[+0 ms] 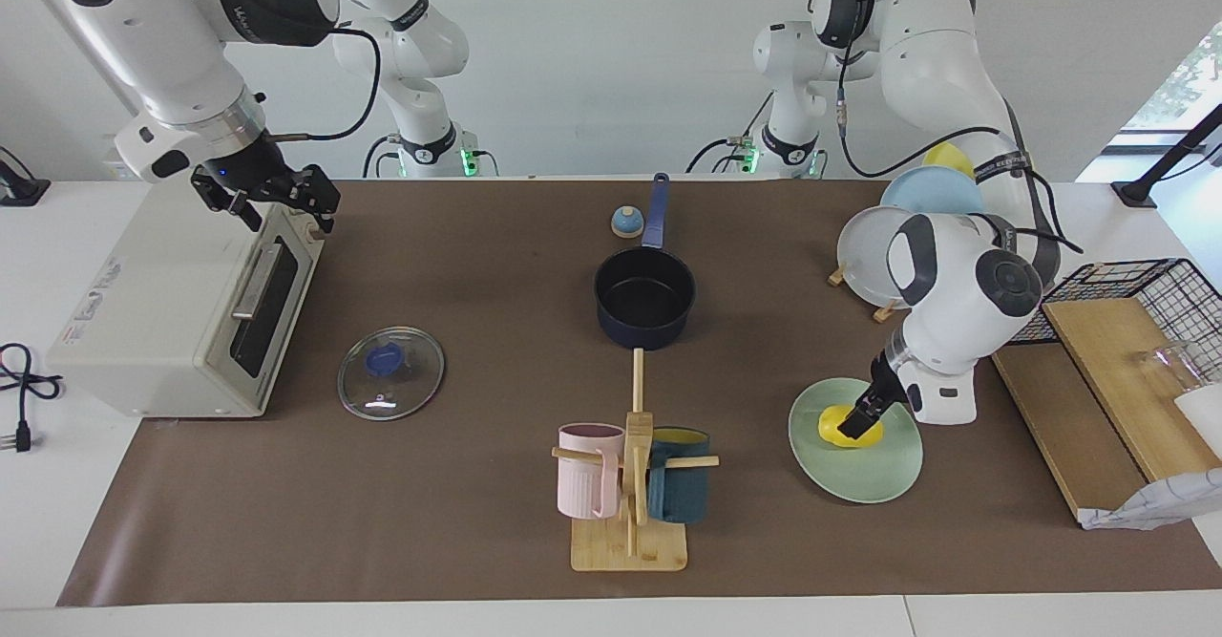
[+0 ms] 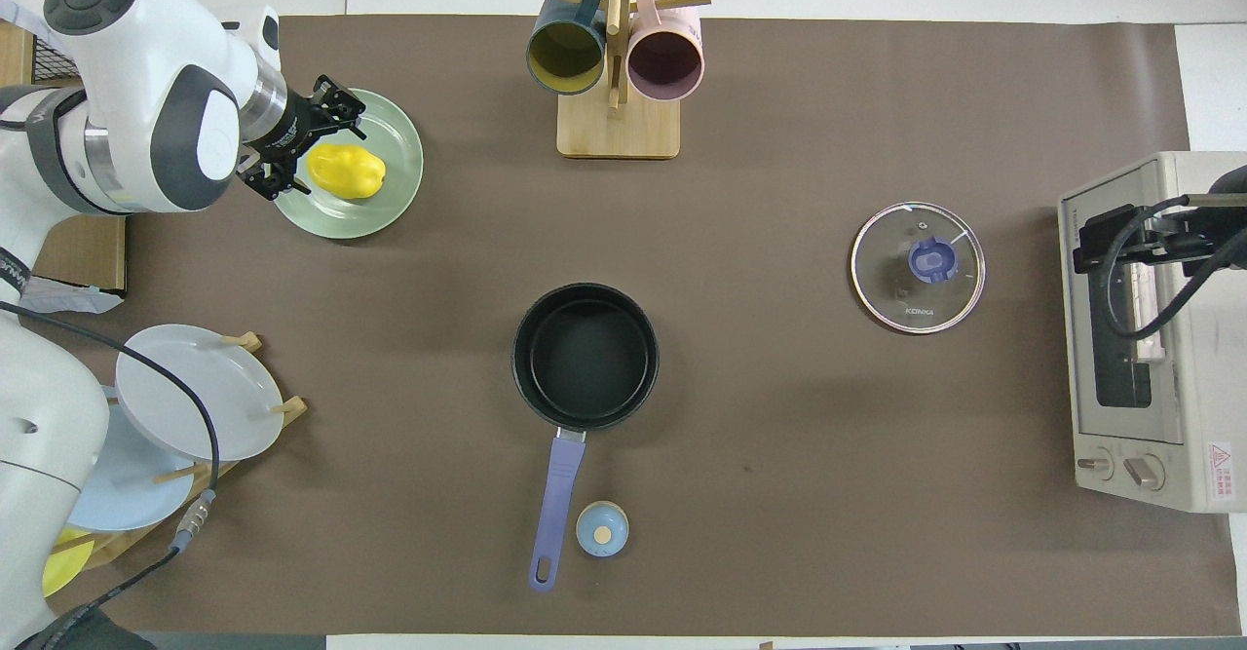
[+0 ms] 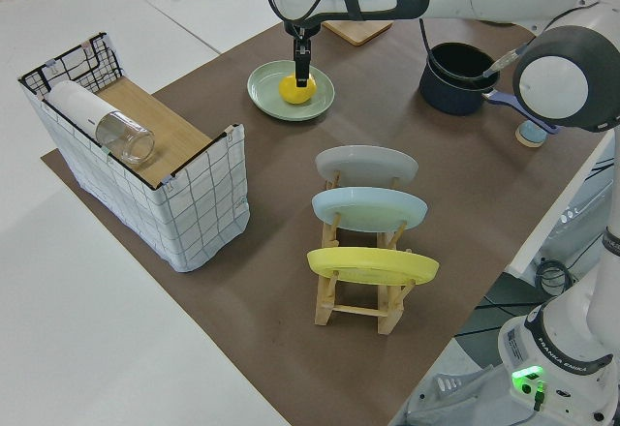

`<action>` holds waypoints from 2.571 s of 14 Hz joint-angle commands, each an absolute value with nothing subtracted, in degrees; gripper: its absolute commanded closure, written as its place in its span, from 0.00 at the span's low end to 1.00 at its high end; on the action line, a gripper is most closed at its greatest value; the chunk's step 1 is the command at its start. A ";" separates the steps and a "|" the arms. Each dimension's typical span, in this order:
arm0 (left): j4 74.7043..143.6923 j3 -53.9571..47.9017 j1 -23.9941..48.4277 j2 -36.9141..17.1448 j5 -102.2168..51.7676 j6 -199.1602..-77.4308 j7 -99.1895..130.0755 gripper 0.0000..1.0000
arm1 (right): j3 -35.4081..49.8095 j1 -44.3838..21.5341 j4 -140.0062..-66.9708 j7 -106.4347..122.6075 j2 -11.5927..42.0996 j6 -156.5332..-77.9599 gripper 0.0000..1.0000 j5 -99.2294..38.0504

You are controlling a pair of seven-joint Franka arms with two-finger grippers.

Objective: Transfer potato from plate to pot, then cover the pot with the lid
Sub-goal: 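Grasp the potato with the left gripper while the right gripper reaches the lid, then carry the potato into the pot while the right gripper grasps the lid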

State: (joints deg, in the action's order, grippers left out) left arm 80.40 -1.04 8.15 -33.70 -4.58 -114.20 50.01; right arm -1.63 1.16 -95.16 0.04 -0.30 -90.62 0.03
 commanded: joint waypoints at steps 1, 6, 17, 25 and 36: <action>80.06 -0.09 9.14 -34.89 -3.44 -117.84 55.45 0.00 | -1.05 1.58 -97.99 5.34 -1.14 -96.11 0.00 -1.40; 86.20 0.18 9.40 -33.23 -2.29 -120.92 57.48 0.00 | -0.62 -1.92 -99.05 5.71 7.10 -107.46 0.00 -1.58; 85.45 -0.09 9.49 -32.25 -0.19 -118.49 57.22 1.00 | -0.53 -2.90 -112.41 7.82 13.88 -127.27 0.00 -2.02; 86.38 -1.14 20.28 -17.95 -3.85 -103.89 58.44 1.00 | -0.62 -2.02 -116.63 11.33 14.59 -132.44 0.00 -3.52; 119.00 -1.23 39.55 -5.71 -4.22 -130.43 64.25 1.00 | -0.62 -1.41 -117.25 12.74 14.85 -132.01 0.36 -3.52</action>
State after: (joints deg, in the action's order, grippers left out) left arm 114.03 -2.35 38.34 -9.66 -3.58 -128.48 65.41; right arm -0.89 -2.36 -116.53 9.96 15.03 -131.56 -1.90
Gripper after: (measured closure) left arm 0.300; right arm 0.229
